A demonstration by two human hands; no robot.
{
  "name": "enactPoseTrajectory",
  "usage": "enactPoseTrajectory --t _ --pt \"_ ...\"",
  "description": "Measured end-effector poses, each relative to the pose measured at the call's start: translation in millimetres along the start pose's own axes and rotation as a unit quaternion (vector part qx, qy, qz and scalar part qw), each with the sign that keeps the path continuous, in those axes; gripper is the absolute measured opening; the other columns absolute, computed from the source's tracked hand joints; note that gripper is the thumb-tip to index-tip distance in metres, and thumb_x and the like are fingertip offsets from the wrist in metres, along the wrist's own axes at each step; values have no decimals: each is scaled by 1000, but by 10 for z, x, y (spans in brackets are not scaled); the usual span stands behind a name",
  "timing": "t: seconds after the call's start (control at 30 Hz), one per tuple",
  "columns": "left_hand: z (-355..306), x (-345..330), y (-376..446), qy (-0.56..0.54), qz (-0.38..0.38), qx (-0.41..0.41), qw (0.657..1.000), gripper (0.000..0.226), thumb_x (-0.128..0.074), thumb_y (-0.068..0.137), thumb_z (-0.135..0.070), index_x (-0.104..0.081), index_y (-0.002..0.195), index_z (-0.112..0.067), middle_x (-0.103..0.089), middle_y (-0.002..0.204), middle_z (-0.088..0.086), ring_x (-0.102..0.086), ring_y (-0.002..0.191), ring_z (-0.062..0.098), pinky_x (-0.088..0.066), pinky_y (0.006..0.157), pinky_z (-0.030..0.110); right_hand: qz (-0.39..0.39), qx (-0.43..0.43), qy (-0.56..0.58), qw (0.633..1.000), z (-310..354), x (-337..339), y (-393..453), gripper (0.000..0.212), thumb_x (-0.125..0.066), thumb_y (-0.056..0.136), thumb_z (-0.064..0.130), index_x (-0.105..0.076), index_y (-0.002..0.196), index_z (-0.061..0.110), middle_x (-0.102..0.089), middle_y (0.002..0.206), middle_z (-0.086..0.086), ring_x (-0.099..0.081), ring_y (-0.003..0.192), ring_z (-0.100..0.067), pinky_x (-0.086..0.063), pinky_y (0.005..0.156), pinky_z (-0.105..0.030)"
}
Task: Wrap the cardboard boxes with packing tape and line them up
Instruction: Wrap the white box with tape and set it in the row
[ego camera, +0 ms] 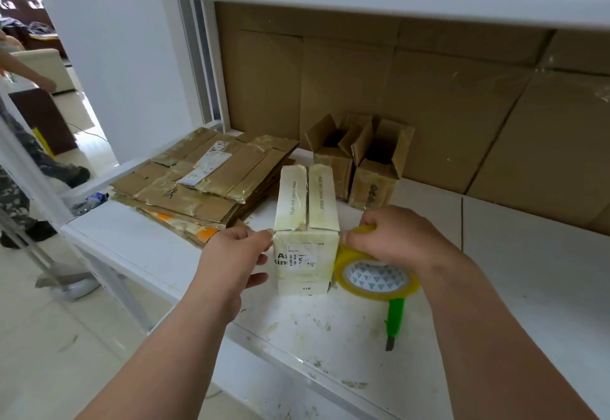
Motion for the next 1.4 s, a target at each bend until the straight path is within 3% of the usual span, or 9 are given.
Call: enactPoseTrajectory --t 0.1,0.2,0.3,0.4,0.63,0.83,1.0,1.1,1.4 --pt "6 37 9 25 -2 -47 999 31 -73 88 -25 -51 110 -25 -56 100 8 -58 89 21 -56 83 48 -13 -9 -17 1000 21 32 -42 28 -56 86 56 -61 95 31 -56 89 9 -51 79 -11 -43 84 -34" --pt "-14 12 -1 45 9 -127 991 24 -63 93 -8 -59 96 -31 -65 91 4 -59 82 20 -53 91 56 -35 -2 -28 999 73 10 -78 27 -52 89 53 -60 105 32 -55 91 12 -48 79 -12 -39 91 -36" --pt "-37 -38 -63 97 11 -184 978 30 -56 97 -10 -70 88 -35 -74 88 -12 -67 85 12 -55 90 49 -90 25 -42 995 122 -46 -140 27 -48 94 45 -52 120 37 -58 106 10 -54 96 -18 -32 95 -35" --pt "-65 -29 -103 120 41 -206 970 29 -53 100 -19 -72 90 -39 -72 93 -26 -67 94 3 -55 92 44 -121 71 -29 990 100 -165 -165 22 -41 98 32 -59 110 31 -62 110 6 -57 103 -19 -28 108 -39" --pt "-142 42 -67 125 120 -219 960 14 -67 91 -32 -75 102 -37 -72 98 -26 -67 92 -4 -53 94 34 -80 101 84 988 -92 -198 -242 31 -31 105 32 -61 99 32 -56 113 13 -47 108 -4 1 119 -40" --pt "-163 11 -6 144 113 -257 949 19 -73 87 -30 -71 105 -38 -71 90 -27 -67 83 -8 -46 69 7 -81 100 37 991 -58 -202 -258 22 -39 99 54 -54 94 38 -54 107 16 -44 100 -3 -10 119 -43" --pt "-199 -6 38 235 92 -343 905 36 -74 86 -30 -63 115 -49 -67 85 -16 -64 77 -1 -51 69 16 -167 93 -36 981 20 -284 -212 39 -39 95 62 -60 90 30 -54 88 13 -49 81 -8 -35 106 -39" --pt "-180 14 92 310 63 -389 865 40 -76 83 -35 -68 121 -42 -60 85 -17 -59 81 -2 -42 68 7 -204 103 -30 973 114 -324 -207 44 -43 92 64 -68 98 28 -58 90 11 -54 81 -10 -45 89 -35" --pt "-161 47 147 300 65 -379 873 45 -78 81 -36 -66 124 -39 -60 92 -18 -61 82 0 -47 72 10 -158 80 -5 984 237 -233 -209 47 -39 89 72 -63 95 32 -60 83 13 -58 76 -8 -52 74 -33"
Point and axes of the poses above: each hand's wrist, its own y-axis towards the middle knuckle, its own x-axis out of the back of the hand, z = x × y, the point moved 2 cm from there along y, towards the middle knuckle
